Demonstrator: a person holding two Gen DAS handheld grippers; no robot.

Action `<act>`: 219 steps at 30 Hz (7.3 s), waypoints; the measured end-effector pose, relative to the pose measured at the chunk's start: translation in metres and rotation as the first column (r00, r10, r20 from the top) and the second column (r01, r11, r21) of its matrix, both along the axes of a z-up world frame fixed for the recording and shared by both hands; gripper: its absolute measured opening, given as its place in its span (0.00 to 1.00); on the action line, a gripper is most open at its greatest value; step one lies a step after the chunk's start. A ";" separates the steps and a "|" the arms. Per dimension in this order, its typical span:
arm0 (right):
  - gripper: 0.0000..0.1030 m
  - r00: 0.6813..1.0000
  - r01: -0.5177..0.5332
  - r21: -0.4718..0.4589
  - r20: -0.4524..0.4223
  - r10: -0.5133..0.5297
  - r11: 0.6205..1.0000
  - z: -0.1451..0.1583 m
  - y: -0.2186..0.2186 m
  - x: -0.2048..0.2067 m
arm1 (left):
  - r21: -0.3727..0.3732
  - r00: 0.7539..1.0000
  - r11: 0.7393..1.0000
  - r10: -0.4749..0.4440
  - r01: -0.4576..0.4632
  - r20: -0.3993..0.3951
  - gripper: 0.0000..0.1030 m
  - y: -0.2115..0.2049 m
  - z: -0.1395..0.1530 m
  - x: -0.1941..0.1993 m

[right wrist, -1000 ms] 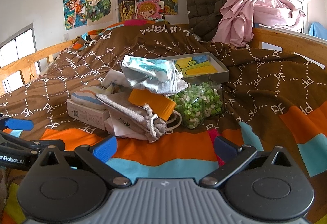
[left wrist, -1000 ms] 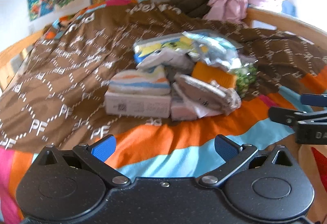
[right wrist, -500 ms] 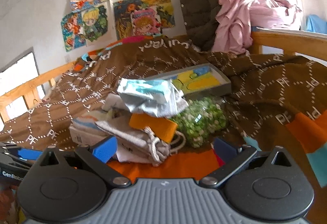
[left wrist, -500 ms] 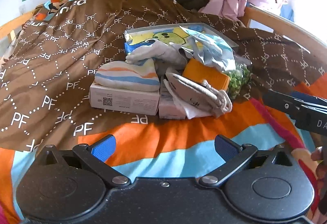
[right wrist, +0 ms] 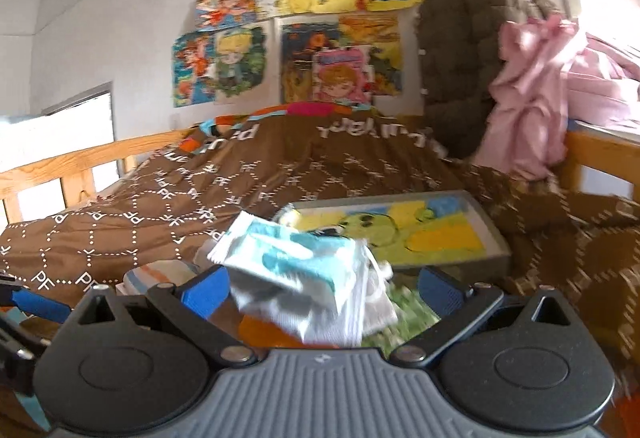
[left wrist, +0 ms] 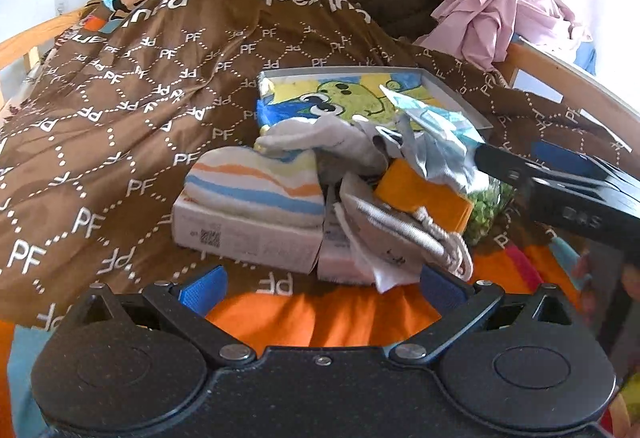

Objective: Organize soft objects
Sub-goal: 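Grasp the blue-white mask packet with the right tool while the left tool grasps the grey drawstring pouch, then lift the packet with the right tool while the left tool carries the pouch toward the tray, then lower the packet into the tray and open the right tool while the left tool releases the pouch, then move both tools back over the pile of items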

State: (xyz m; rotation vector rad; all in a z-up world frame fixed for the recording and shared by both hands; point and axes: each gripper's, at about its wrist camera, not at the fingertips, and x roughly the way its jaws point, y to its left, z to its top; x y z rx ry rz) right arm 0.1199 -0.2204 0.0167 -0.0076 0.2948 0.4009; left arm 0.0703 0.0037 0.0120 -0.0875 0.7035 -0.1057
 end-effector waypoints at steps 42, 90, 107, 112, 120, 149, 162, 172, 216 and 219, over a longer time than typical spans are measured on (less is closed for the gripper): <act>0.64 0.984 -0.148 -0.172 0.075 0.163 0.974 -0.019 0.015 0.034 | -0.300 0.994 0.954 -0.016 -0.016 -0.105 0.30 -0.006 -0.024 0.071; 0.23 0.990 -0.079 0.071 0.122 0.070 0.994 0.038 -0.045 -0.014 | -0.168 0.992 0.978 0.118 -0.124 -0.041 0.05 -0.031 0.151 0.008; 0.23 0.997 0.000 0.077 0.072 -0.006 0.997 0.005 -0.058 0.049 | -0.207 0.996 0.974 -0.089 0.091 0.015 0.05 -0.018 0.144 0.170; 0.23 0.997 0.074 0.069 0.008 -0.075 0.995 -0.012 -0.061 0.090 | -0.236 0.989 0.960 -0.145 0.149 0.034 0.05 -0.010 0.110 0.225; 0.23 0.988 0.149 -0.041 -0.039 -0.150 0.988 -0.026 -0.047 0.126 | -0.273 0.978 0.939 -0.198 0.208 0.064 0.05 -0.004 0.040 0.284; 0.28 0.918 0.009 -0.310 -0.374 -0.130 0.951 -0.028 0.022 0.248 | -0.170 0.989 0.985 -0.041 0.017 -0.142 0.12 0.033 -0.034 0.304; 0.81 0.949 0.083 -0.263 -0.274 -0.157 0.961 0.002 0.016 0.191 | -0.211 0.998 0.976 0.034 -0.045 -0.058 0.72 0.044 -0.007 0.247; 1.00 0.975 0.154 -0.108 -0.142 -0.169 0.982 0.023 -0.003 0.089 | -0.174 0.994 0.985 -0.002 0.022 0.111 0.98 0.043 0.018 0.159; 1.00 0.979 0.137 -0.236 -0.116 -0.167 0.962 -0.038 0.014 -0.011 | -0.073 0.997 0.994 -0.076 0.075 -0.010 0.99 0.012 -0.061 0.033; 1.00 0.982 0.131 -0.245 -0.104 -0.160 0.961 -0.038 0.016 -0.011 | -0.088 0.996 0.992 -0.091 0.090 -0.008 0.99 0.010 -0.061 0.032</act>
